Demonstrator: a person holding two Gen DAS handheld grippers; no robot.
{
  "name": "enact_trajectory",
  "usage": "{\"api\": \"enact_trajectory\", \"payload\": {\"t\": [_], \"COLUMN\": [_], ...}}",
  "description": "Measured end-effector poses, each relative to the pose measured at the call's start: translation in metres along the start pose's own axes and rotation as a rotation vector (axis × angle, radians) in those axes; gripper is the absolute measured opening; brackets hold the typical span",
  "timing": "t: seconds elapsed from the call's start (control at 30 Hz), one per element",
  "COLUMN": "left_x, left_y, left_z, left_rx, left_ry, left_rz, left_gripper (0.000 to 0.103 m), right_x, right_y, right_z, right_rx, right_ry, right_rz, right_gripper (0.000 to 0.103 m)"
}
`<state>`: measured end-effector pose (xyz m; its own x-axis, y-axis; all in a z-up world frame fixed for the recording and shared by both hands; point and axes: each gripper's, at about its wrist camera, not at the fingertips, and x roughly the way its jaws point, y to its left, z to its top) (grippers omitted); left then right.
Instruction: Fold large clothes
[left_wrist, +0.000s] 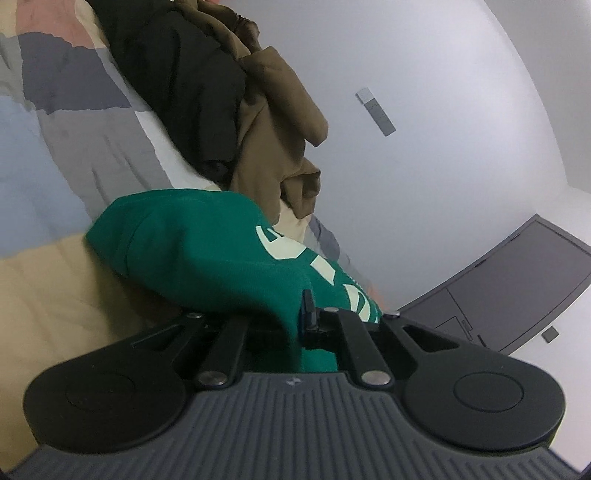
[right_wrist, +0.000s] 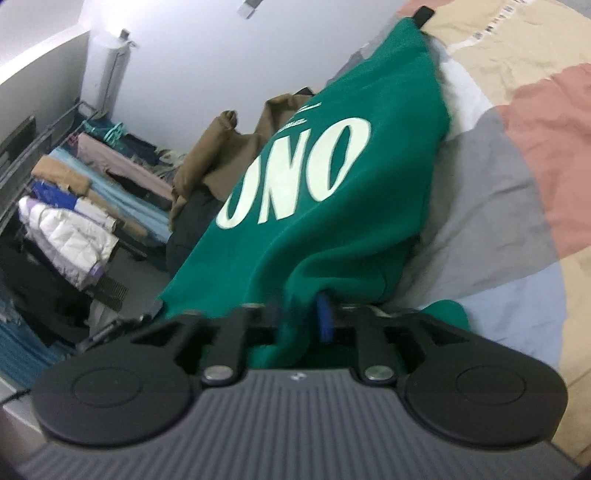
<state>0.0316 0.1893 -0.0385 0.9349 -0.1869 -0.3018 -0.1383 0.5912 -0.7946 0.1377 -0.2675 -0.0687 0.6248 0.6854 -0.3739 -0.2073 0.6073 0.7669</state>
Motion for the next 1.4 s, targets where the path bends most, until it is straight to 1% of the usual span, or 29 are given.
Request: {"api": "enact_trajectory", "payload": {"t": [0.03, 0.07, 0.1, 0.13, 0.17, 0.2, 0.23, 0.3, 0.43, 0.57, 0.7, 0.8, 0.87, 0.9, 0.93, 0.97, 1.0, 1.07, 1.13, 1.2, 1.23, 1.27, 1.33, 1.4], "left_x": [0.003, 0.004, 0.009, 0.012, 0.013, 0.018, 0.021, 0.024, 0.037, 0.044, 0.053, 0.057, 0.060, 0.060, 0.060, 0.061, 0.063, 0.061, 0.059, 0.062, 0.064, 0.069, 0.075, 0.084], "left_y": [0.000, 0.002, 0.002, 0.003, 0.004, 0.003, 0.003, 0.004, 0.008, 0.008, 0.008, 0.009, 0.008, 0.008, 0.008, 0.009, 0.009, 0.010, 0.012, 0.016, 0.018, 0.019, 0.020, 0.018], "left_z": [0.001, 0.001, 0.001, 0.001, 0.000, 0.000, -0.001, -0.006, -0.011, -0.014, -0.017, -0.018, -0.018, -0.017, -0.017, -0.016, -0.014, -0.011, -0.010, -0.009, -0.009, -0.012, -0.018, -0.024], "left_rx": [-0.004, -0.013, -0.020, -0.027, -0.029, -0.027, -0.024, -0.027, -0.040, -0.037, -0.045, -0.042, -0.047, -0.050, -0.055, -0.059, -0.062, -0.073, -0.089, -0.116, -0.127, -0.137, -0.139, -0.146], "left_ry": [0.007, 0.019, 0.029, 0.039, 0.046, 0.051, 0.063, 0.085, 0.120, 0.135, 0.155, 0.159, 0.157, 0.156, 0.154, 0.155, 0.155, 0.143, 0.138, 0.178, 0.210, 0.250, 0.290, 0.320], "left_rz": [0.000, 0.002, 0.008, 0.014, 0.023, 0.031, 0.043, 0.067, 0.083, 0.080, 0.065, 0.051, 0.027, 0.016, 0.002, -0.009, -0.018, -0.035, -0.064, -0.114, -0.135, -0.153, -0.160, -0.159], "left_gripper": [0.012, 0.020, 0.034, 0.042, 0.051, 0.053, 0.054, 0.057, 0.058, 0.058, 0.058, 0.058, 0.058, 0.058, 0.058, 0.058, 0.058, 0.058, 0.058, 0.058, 0.058, 0.058, 0.058, 0.057], "right_x": [-0.002, -0.001, -0.005, -0.007, -0.008, -0.011, -0.011, -0.003, 0.021, 0.051, 0.077, 0.093, 0.098, 0.099, 0.098, 0.097, 0.095, 0.085, 0.068, 0.046, 0.035, 0.026, 0.007, -0.002], "right_y": [-0.002, -0.004, -0.011, -0.015, -0.019, -0.025, -0.029, -0.035, -0.043, -0.048, -0.044, -0.040, -0.035, -0.032, -0.027, -0.022, -0.018, -0.013, -0.006, 0.002, 0.007, 0.010, 0.010, 0.005], "right_z": [-0.002, -0.004, -0.006, -0.005, -0.004, -0.004, -0.004, -0.003, -0.002, 0.002, 0.007, 0.006, 0.004, 0.003, 0.003, 0.003, 0.004, 0.009, 0.015, 0.022, 0.025, 0.028, 0.032, 0.033], "right_rx": [0.010, 0.018, 0.031, 0.051, 0.084, 0.109, 0.138, 0.170, 0.225, 0.253, 0.208, 0.143, 0.088, 0.063, 0.024, -0.014, -0.042, -0.056, -0.067, -0.076, -0.089, -0.098, -0.104, -0.119], "right_ry": [-0.012, -0.024, -0.034, -0.043, -0.056, -0.067, -0.076, -0.056, -0.006, 0.048, 0.104, 0.151, 0.169, 0.176, 0.175, 0.174, 0.170, 0.129, 0.059, -0.017, -0.055, -0.087, -0.146, -0.171], "right_rz": [-0.004, -0.011, -0.015, -0.014, -0.010, -0.003, 0.006, 0.015, -0.009, 0.039, 0.084, 0.064, 0.068, 0.072, 0.057, 0.038, 0.023, 0.027, 0.056, 0.093, 0.097, 0.095, 0.075, 0.013], "right_gripper": [0.062, 0.070, 0.071, 0.072, 0.079, 0.088, 0.088, 0.088, 0.088, 0.088, 0.088, 0.088, 0.088, 0.081, 0.071, 0.044, 0.025, 0.017, 0.014, 0.014, 0.014, 0.014, 0.013, 0.013]}}
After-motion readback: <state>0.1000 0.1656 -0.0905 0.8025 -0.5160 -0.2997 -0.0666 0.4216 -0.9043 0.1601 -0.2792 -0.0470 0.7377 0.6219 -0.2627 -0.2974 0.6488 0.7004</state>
